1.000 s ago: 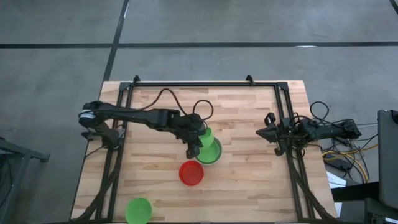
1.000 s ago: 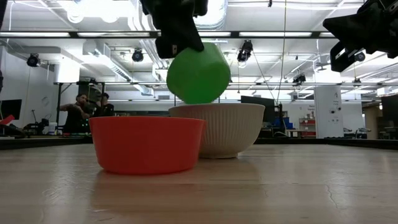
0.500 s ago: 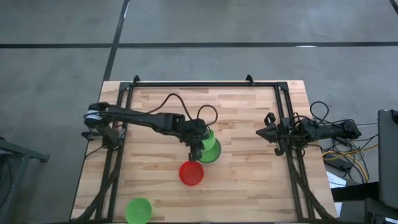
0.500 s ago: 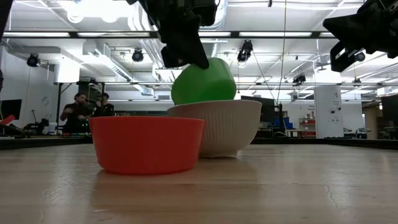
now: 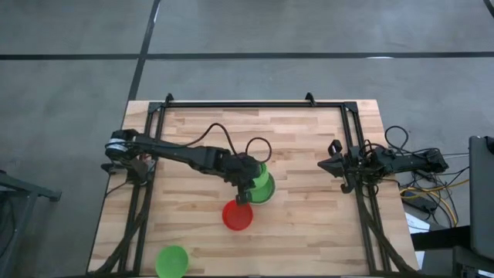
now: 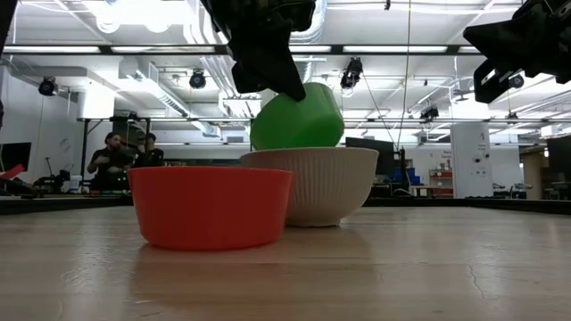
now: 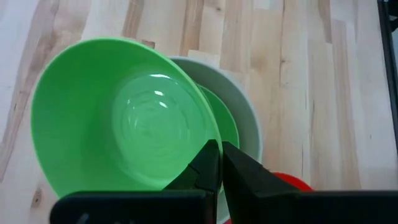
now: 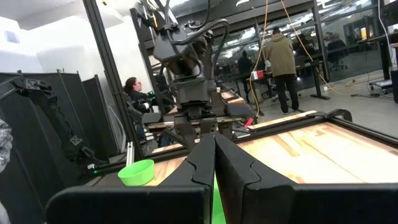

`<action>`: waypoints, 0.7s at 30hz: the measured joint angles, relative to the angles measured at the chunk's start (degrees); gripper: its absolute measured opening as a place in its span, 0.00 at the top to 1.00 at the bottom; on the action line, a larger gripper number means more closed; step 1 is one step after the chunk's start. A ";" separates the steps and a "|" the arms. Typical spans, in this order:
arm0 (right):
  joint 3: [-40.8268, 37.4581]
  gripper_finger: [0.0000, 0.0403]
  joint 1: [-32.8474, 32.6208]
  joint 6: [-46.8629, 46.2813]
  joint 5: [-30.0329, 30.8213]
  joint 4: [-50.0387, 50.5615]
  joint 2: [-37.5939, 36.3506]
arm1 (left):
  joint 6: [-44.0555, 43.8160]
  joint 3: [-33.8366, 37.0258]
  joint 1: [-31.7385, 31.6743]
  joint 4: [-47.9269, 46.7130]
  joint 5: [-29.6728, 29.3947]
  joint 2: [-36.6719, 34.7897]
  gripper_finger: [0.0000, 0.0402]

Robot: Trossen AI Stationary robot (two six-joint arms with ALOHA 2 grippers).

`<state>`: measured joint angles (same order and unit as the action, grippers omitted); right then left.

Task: Nest bowls inside each other
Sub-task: Stack the top green bowl on the right green bowl

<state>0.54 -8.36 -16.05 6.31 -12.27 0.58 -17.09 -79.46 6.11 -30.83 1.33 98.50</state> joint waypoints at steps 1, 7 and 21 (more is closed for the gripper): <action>0.00 0.98 0.00 0.00 0.00 0.01 0.00 | -0.37 0.00 0.23 0.02 -0.29 0.00 0.96; 0.00 0.98 0.00 0.00 -0.02 0.01 0.00 | -1.09 0.11 1.41 0.04 -2.35 0.92 0.96; 0.00 0.98 0.01 0.00 0.00 0.00 0.00 | -2.57 0.11 2.04 1.39 -0.82 4.11 0.94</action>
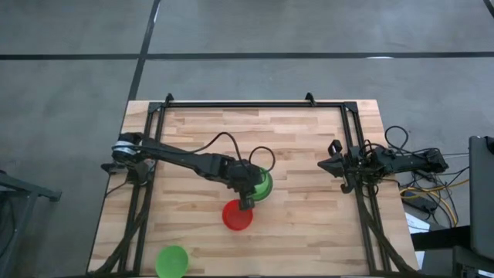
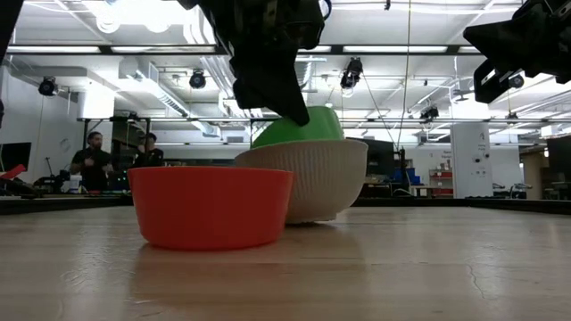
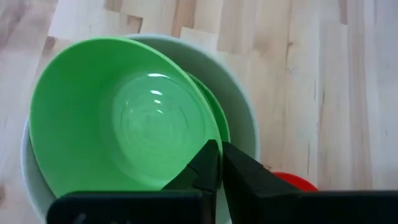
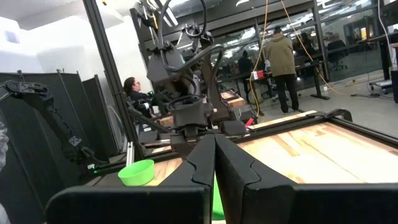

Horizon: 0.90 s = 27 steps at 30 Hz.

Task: Nest bowls inside each other
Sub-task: Stack the top green bowl on the right green bowl, then stack the bottom green bowl on the top green bowl

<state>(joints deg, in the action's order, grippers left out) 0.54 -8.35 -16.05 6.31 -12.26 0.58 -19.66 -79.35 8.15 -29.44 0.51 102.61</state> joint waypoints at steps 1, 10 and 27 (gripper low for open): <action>0.00 0.98 0.01 0.00 -0.02 -0.01 0.00 | 0.00 0.00 -0.01 0.31 0.00 0.01 0.94; 0.00 0.98 -0.01 0.00 0.00 0.01 0.00 | -0.47 0.00 -0.01 0.95 0.02 0.02 0.84; 0.00 0.98 0.00 0.00 0.00 0.01 0.00 | -0.31 0.04 -0.16 1.07 0.04 -1.20 0.72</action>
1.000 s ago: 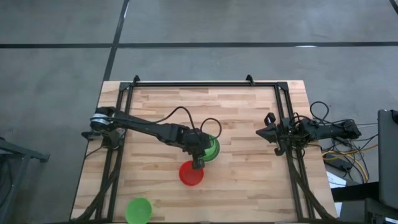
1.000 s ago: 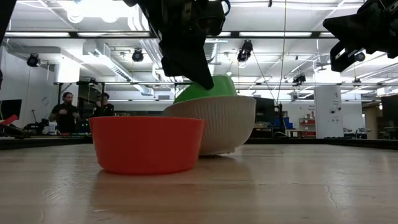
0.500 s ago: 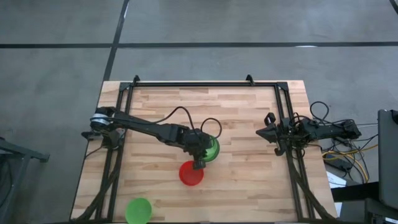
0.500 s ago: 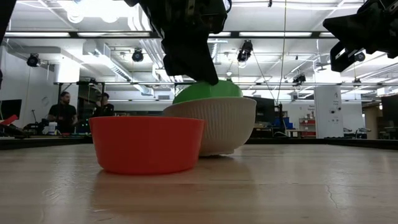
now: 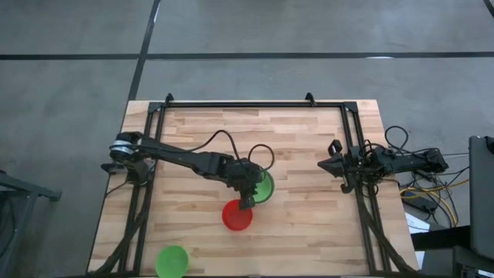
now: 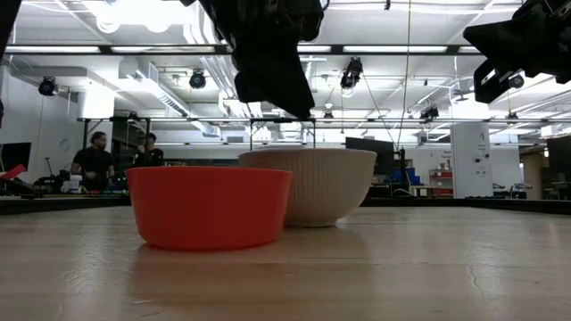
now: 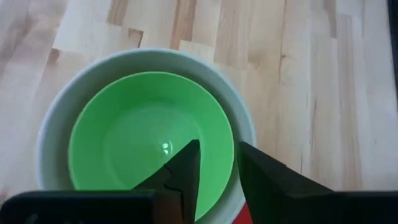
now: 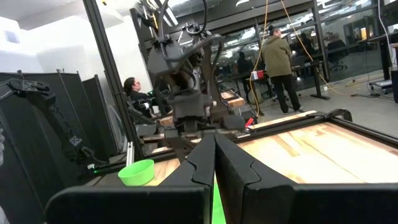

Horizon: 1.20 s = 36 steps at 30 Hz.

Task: Nest bowls inside each other
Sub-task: Stack the bottom green bowl on the top green bowl

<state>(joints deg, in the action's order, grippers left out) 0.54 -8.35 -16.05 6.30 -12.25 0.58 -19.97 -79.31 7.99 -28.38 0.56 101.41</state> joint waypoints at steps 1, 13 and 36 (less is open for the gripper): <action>0.00 0.98 -0.01 0.00 0.00 -0.02 0.00 | 0.34 0.00 0.00 -0.03 0.00 -0.35 0.72; 0.00 0.98 -0.01 0.00 0.00 0.00 -0.04 | -1.68 0.00 0.00 -4.44 -3.41 -6.99 0.72; 0.00 0.98 0.01 0.00 0.00 -0.02 -0.02 | -2.55 0.68 10.61 -27.53 -10.28 -22.78 0.73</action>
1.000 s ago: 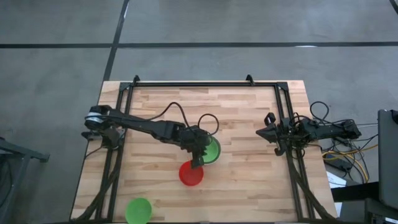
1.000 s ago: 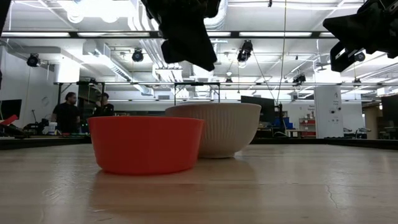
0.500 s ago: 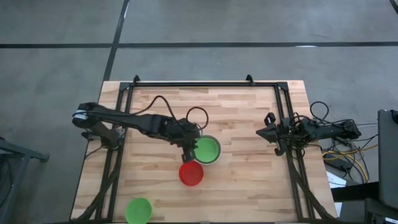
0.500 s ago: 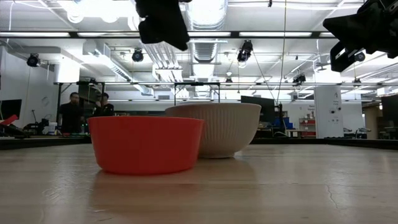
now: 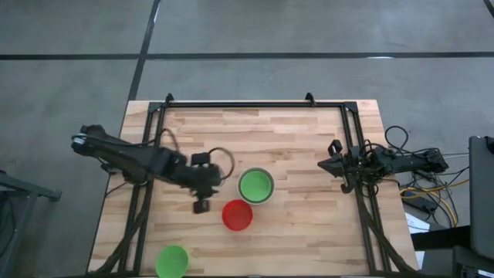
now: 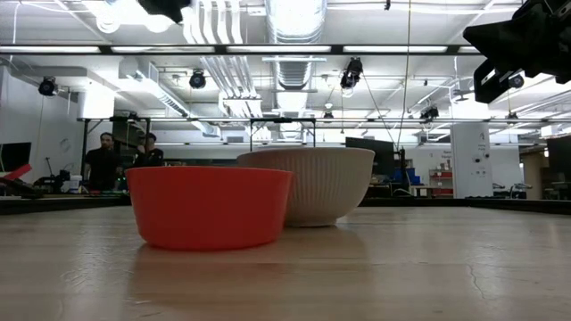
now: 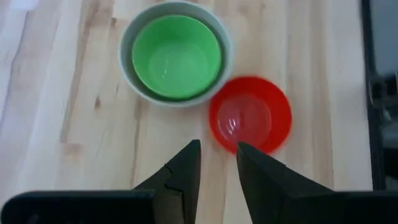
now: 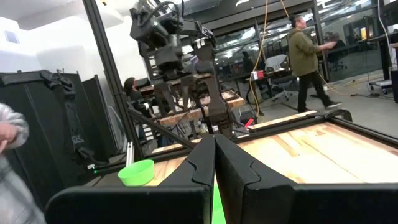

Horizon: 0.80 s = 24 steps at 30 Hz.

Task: Nest bowls inside each other
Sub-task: Stack the bottom green bowl on the top green bowl

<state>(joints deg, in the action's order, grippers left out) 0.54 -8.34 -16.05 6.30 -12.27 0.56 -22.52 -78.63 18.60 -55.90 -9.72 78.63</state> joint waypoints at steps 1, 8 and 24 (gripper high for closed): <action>0.00 0.98 -0.02 0.00 -0.02 0.00 0.00 | 0.25 0.76 1.44 -0.67 -0.57 -1.34 0.73; 0.00 0.98 0.00 0.00 0.00 0.02 0.00 | -4.56 11.33 9.84 1.44 -0.63 -13.64 0.73; 0.00 0.98 0.00 0.00 -0.02 0.02 0.00 | -21.72 30.01 20.61 13.43 -0.24 -27.62 0.73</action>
<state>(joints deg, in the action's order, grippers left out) 0.54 -8.34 -16.05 6.28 -12.26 0.56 -44.24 -48.61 39.21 -42.47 -9.96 51.01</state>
